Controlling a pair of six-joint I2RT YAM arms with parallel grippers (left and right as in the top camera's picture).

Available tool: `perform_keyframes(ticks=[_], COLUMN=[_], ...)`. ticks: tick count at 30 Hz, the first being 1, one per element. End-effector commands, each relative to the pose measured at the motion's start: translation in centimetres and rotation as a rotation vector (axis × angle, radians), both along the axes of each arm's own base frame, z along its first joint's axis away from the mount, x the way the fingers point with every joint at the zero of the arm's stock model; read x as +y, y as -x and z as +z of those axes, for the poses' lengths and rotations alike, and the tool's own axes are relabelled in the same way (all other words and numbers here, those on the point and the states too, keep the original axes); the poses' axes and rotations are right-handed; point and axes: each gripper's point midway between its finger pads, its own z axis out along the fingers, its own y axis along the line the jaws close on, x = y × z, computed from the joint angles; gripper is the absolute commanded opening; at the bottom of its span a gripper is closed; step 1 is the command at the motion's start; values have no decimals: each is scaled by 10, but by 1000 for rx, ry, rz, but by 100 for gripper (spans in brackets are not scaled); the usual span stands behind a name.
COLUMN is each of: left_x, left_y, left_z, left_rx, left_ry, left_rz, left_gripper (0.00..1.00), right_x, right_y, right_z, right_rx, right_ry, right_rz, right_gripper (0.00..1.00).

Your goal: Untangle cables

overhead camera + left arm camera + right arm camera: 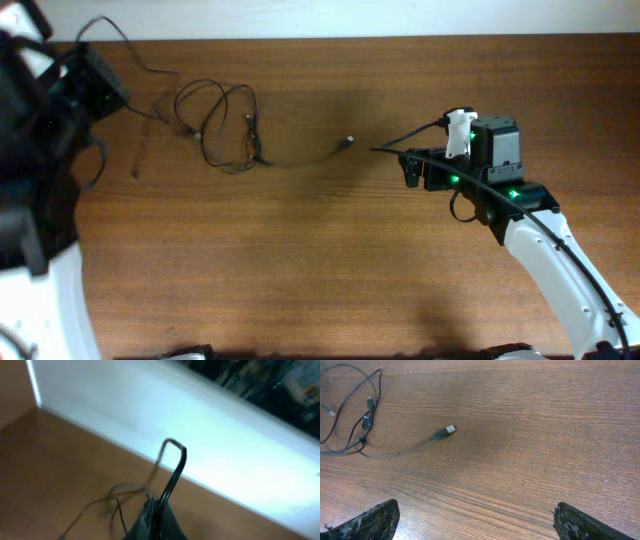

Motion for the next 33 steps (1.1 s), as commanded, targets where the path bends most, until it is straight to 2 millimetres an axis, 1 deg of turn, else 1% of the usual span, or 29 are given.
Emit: perform_keyframes(ticks=[1, 2, 4, 7, 9, 11, 13, 14, 16, 18, 19, 20, 22, 23, 24, 26, 28, 29, 30, 31, 32, 33], left_x=[-10, -11, -13, -16, -22, -23, -25, -29, -41, -54, -58, -61, -60, -59, -61, -84, -111, -134, -155, -174, -191, -199], left_y=[26, 32, 40, 40, 34, 29, 23, 19, 10, -3, -8, -14, -28, -36, -40, -46, -45, -41, -34, -27, -17, -12], left_z=[44, 54, 65, 62, 57, 53, 48, 45, 39, 27, 21, 15, -5, -18, -26, -36, -39, -39, -40, -43, -48, -52], left_rx=[-159, -195, -237, -225, -208, -196, -180, -169, -147, -108, -89, -68, -5, 37, 62, 90, 92, 83, 70, 61, 51, 51], left_ry=[22, 28, 34, 42, 56, 77, 84, 95, 123, 164, 179, 194, 212, 226, 241, 250, 208, 171, 122, 42, -58, -108], left_rz=[-21, -19, -18, -39, -75, -81, -95, -123, -193, -281, -305, -327, -329, -326, -339, -461, -593, -706, -802, -888, -981, -1025], left_gripper=[0, 0, 0, 0, 0, 0, 0, 0, 0, 0, 0, 0, 0, 0, 0, 0, 0, 0, 0, 0, 0, 0], right_x=[1, 1, 1, 2, 10, 26, 54, 68, 86, 96, 96, 96, 96, 96, 97, 107, 109, 109, 109, 107, 106, 104], right_y=[-2, -2, -2, -3, -3, 1, 11, 17, 29, 37, 37, 36, 36, 36, 38, 51, 54, 52, 50, 43, 37, 32], right_z=[3, 2, 2, 4, 9, 17, 36, 49, 72, 91, 93, 94, 94, 94, 97, 120, 134, 139, 141, 147, 153, 158], right_rx=[-2, -1, -1, -8, -22, -28, -40, -65, -117, -175, -187, -190, -190, -191, -203, -341, -477, -561, -608, -670, -717, -753], right_ry=[-15, -14, -15, -23, -57, -129, -275, -344, -441, -498, -498, -498, -498, -498, -502, -516, -473, -426, -395, -354, -325, -303], right_rz=[-4, -4, -4, 3, 37, 112, 243, 331, 473, 580, 585, 585, 586, 586, 601, 773, 860, 892, 899, 883, 860, 841], right_gripper=[99, 99, 99, 99, 99, 99, 99, 99, 99, 99, 97, 96, 93, 93, 93, 93, 94, 96, 97, 97, 97, 97])
